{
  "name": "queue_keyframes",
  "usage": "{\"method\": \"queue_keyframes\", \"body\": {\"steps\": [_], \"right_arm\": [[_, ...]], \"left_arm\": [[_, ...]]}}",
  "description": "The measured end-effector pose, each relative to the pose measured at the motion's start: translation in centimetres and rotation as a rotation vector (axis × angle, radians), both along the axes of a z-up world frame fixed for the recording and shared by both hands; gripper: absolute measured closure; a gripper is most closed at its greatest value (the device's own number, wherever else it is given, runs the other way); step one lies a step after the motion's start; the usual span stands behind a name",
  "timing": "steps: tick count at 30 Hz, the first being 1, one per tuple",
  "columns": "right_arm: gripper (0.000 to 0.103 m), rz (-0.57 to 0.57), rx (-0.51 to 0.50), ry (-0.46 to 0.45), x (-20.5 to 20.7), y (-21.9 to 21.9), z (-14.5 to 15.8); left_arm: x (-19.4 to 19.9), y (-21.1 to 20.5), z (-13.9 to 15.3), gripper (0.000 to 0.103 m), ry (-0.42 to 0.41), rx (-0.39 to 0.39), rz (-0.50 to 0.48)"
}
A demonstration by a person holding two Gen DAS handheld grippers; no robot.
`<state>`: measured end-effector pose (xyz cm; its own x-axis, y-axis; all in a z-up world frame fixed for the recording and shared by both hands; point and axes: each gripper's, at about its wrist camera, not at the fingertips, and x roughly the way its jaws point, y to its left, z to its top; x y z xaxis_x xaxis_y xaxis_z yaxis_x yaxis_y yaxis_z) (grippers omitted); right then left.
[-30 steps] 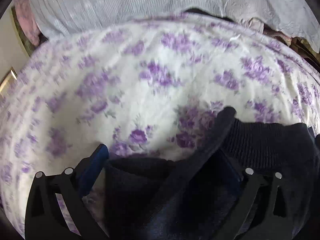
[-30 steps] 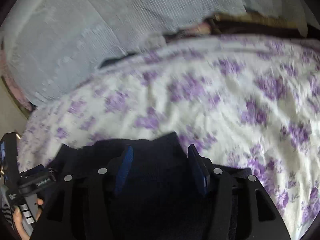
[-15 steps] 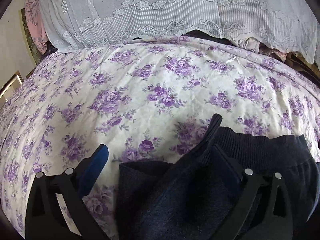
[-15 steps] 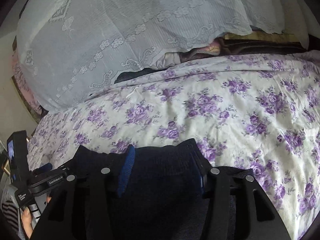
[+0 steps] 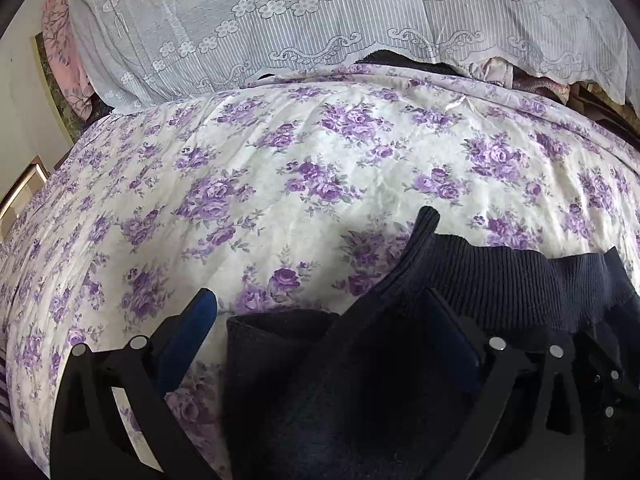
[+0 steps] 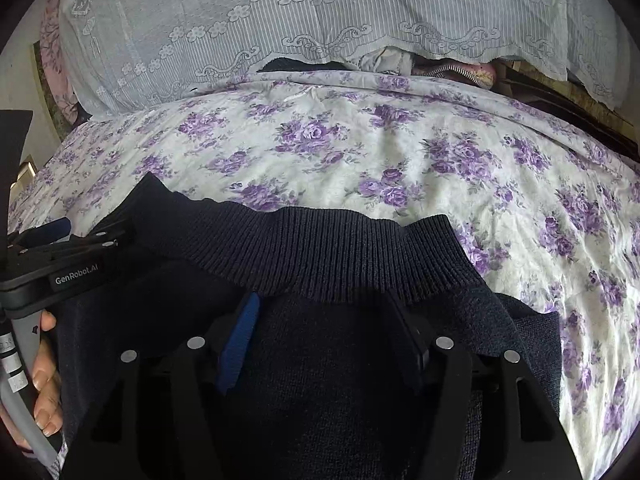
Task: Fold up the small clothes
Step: 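Lower the hem onto the collar and open both tools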
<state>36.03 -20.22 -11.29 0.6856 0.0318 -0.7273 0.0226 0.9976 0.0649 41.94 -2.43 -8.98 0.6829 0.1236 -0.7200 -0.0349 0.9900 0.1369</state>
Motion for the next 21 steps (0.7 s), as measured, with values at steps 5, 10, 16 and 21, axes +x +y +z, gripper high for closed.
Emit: {"method": "queue_keyframes", "body": {"steps": [5, 10, 16, 21], "right_arm": [[0.039, -0.020, 0.027, -0.028, -0.8, -0.5, 1.1], [0.039, -0.014, 0.035, -0.091, -3.0, -0.2, 3.2], [0.038, -0.023, -0.019, -0.014, -3.8, 0.4, 1.2], [0.037, -0.012, -0.016, -0.014, -4.2, 0.2, 0.6]], "left_arm": [[-0.8, 0.0, 0.9, 0.004, -0.023, -0.020, -0.013], [-2.6, -0.6, 2.0, 0.004, -0.057, -0.032, -0.049], [-3.6, -1.1, -0.2, 0.004, 0.040, 0.009, -0.087], [-3.5, -0.3, -1.3, 0.004, 0.080, -0.029, -0.096]]}}
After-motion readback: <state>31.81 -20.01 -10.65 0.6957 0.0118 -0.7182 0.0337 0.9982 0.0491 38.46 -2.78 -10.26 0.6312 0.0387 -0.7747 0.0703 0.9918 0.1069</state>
